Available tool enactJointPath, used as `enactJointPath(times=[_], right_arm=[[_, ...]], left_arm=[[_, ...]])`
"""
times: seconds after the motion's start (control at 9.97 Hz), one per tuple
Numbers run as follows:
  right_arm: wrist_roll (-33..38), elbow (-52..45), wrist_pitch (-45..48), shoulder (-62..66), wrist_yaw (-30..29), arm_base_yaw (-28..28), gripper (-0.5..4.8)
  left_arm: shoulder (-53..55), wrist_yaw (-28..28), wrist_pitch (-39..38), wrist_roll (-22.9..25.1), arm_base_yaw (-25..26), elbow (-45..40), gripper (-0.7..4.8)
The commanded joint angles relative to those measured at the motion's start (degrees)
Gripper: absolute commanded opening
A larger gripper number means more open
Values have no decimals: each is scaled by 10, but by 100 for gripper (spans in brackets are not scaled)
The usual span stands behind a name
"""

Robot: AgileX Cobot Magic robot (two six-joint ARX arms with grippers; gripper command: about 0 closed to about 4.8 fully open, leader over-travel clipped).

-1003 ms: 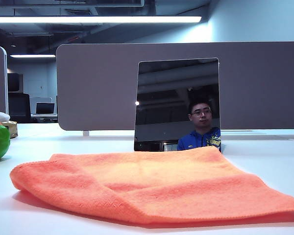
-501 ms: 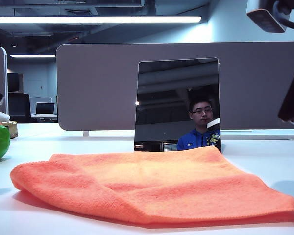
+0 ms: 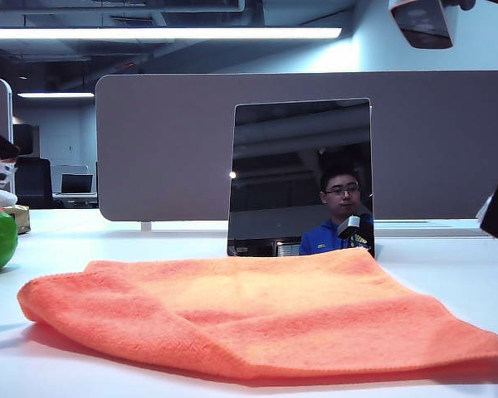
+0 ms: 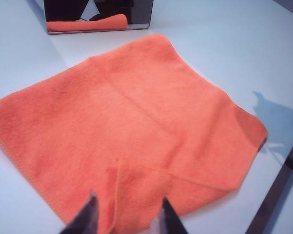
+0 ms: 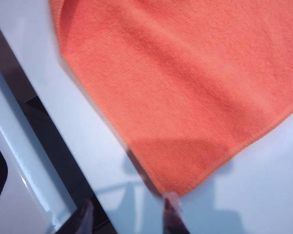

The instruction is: Pick up the cloth from the table and use it to cover the mirror.

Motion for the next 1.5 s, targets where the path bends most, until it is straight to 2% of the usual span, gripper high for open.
enactJointPath(times=[0.1,0.3,0.4,0.7,0.9,1.3,1.5], right_arm=[[-56,2,6,22,31,0,213],[-125,2,18,42,61,-1,213],[-135,2,17,50,61,-1,213],[-257,2,-11,51,61,0,223],[-297,2,-13,51,61,0,223],[-311,2,15,52,8,-1,220],[-310,2,31,87,8,-1,221]], left_arm=[[0,3,7,0,-1,2,161],[0,3,11,0,0,2,161],[0,3,11,0,0,2,161],[0,3,11,0,0,2,161],[0,4,11,0,0,2,161],[0,4,11,0,0,2,161],[0,3,11,0,0,2,161]])
